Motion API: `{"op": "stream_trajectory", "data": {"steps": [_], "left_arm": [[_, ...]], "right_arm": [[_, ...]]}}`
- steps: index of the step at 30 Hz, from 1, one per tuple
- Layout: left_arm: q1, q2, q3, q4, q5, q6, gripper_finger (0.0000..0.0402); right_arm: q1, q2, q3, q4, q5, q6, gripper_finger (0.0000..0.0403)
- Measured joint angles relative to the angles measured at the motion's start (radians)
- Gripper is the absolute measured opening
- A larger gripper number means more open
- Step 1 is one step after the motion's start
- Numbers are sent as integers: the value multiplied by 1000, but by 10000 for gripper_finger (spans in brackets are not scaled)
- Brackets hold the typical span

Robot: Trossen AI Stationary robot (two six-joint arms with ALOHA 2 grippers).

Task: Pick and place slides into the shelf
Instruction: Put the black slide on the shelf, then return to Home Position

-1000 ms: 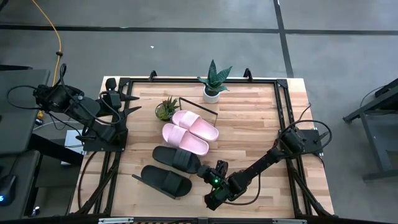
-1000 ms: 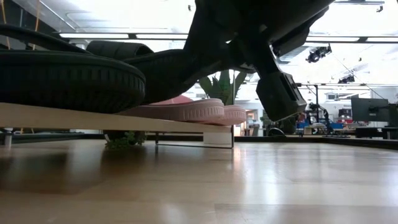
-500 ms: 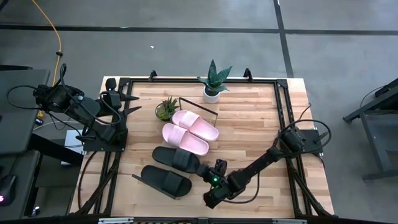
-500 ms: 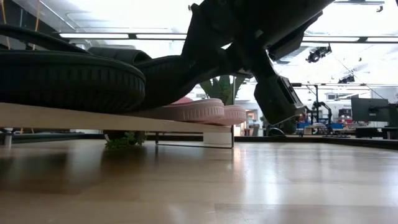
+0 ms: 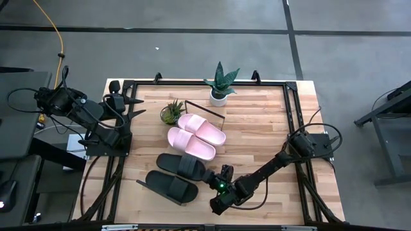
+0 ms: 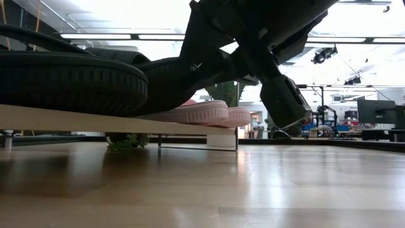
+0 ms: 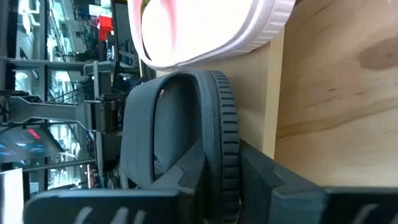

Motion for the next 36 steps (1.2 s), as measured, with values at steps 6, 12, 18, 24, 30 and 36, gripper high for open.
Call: {"op": "stream_trajectory", "data": {"steps": [6, 12, 18, 24, 30, 36], "left_arm": [[0, 0, 0, 0, 0, 0, 138], [0, 0, 0, 0, 0, 0, 138], [0, 0, 0, 0, 0, 0, 138], [0, 0, 0, 0, 0, 0, 138], [0, 0, 0, 0, 0, -1, 138], [0, 0, 0, 0, 0, -1, 138]], "right_arm": [[-12, 0, 0, 8, -44, 6, 117], [-15, 0, 0, 1, -59, 19, 154], [-18, 0, 0, -31, -114, 34, 158], [-17, 0, 0, -34, -135, 34, 158], [-10, 0, 0, -56, -160, 34, 158], [-3, 0, 0, -66, -164, 37, 158]]}}
